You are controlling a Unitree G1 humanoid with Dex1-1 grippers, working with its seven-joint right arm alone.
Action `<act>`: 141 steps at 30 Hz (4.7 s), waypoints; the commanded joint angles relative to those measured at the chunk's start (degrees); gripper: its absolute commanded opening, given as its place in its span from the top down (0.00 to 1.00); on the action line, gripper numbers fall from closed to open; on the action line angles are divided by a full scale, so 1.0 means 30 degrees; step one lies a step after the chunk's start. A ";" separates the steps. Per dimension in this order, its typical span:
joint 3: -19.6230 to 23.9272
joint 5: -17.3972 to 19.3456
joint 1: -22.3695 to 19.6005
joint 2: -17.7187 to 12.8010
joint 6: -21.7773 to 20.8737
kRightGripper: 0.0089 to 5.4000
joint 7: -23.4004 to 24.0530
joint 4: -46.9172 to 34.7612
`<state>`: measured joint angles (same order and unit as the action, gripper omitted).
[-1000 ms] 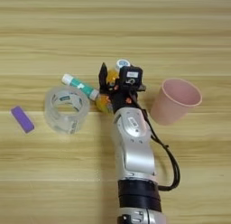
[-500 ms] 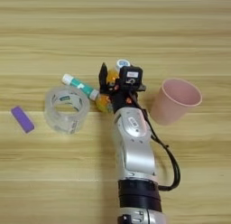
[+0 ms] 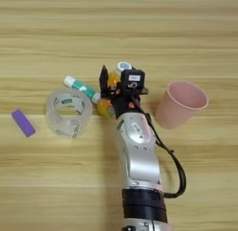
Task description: Move the objects on the table
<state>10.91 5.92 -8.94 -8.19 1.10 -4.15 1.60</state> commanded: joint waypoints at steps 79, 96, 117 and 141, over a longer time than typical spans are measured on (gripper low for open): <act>-0.4145 0.0926 -1.1138 0.3716 -0.0505 0.37 -0.5369 0.8054; -0.4494 0.0250 -0.9982 0.3875 -0.1979 0.37 -0.5488 1.0629; -0.4624 -0.0091 -0.9659 0.3738 -0.2354 0.16 -0.5366 1.0552; -0.4863 -0.0371 -0.8314 0.3456 -0.0319 0.01 -0.5012 0.6851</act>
<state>-3.66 4.75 -30.63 2.22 0.29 -20.12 26.68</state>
